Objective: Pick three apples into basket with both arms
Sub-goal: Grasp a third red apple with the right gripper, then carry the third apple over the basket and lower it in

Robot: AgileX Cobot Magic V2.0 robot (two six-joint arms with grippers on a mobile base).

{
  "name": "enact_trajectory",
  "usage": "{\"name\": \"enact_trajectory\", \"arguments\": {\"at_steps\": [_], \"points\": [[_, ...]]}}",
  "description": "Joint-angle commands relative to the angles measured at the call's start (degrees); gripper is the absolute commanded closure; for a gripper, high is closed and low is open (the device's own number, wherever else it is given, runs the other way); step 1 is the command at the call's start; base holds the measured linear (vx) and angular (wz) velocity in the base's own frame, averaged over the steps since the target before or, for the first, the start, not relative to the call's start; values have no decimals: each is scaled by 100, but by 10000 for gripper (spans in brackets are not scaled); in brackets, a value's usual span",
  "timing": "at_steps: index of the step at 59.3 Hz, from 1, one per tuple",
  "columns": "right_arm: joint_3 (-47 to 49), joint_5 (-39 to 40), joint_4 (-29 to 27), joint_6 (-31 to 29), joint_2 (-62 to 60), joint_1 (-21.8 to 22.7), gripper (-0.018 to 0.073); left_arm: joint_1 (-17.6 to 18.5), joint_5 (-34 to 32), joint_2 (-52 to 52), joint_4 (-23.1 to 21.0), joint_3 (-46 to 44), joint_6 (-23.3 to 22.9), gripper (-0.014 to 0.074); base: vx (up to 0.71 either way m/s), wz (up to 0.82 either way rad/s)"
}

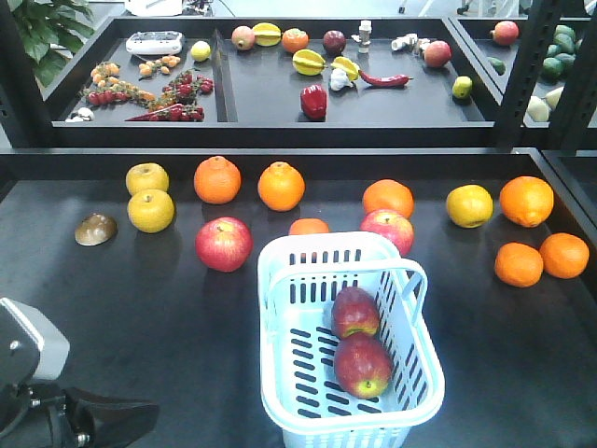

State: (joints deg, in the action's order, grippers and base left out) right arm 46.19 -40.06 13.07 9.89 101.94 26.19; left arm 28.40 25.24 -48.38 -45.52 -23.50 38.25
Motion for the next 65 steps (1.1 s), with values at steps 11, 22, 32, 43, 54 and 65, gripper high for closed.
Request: {"name": "enact_trajectory", "arguments": {"at_steps": [11, 22, 32, 43, 54, 65], "points": [[105, 53, -1381, -1512, -1672, -428, 568, 24, -311, 45, -167, -131, -28, 603, 0, 0], [95, -158, -2293, -2202, -2729, -1214, 565, 24, -315, 45, -167, -131, -28, 603, 0, 0], [84, -430, -2805, -2560, -3541, -2131, 564, 24, -315, 45, -167, -131, -28, 603, 0, 0], [-9, -557, -3329, -2689, -4073, -3304, 564, 24, -319, 45, -167, -131, -28, 603, 0, 0], [-394, 199, -3660, -2684, -4064, -4358, 561, 24, -343, 45, -167, -131, -28, 603, 0, 0], [-583, 1357, -3721, -2684, -3701, -5024, 536, 24, -336, 45, -167, -131, -28, 603, 0, 0]]}}
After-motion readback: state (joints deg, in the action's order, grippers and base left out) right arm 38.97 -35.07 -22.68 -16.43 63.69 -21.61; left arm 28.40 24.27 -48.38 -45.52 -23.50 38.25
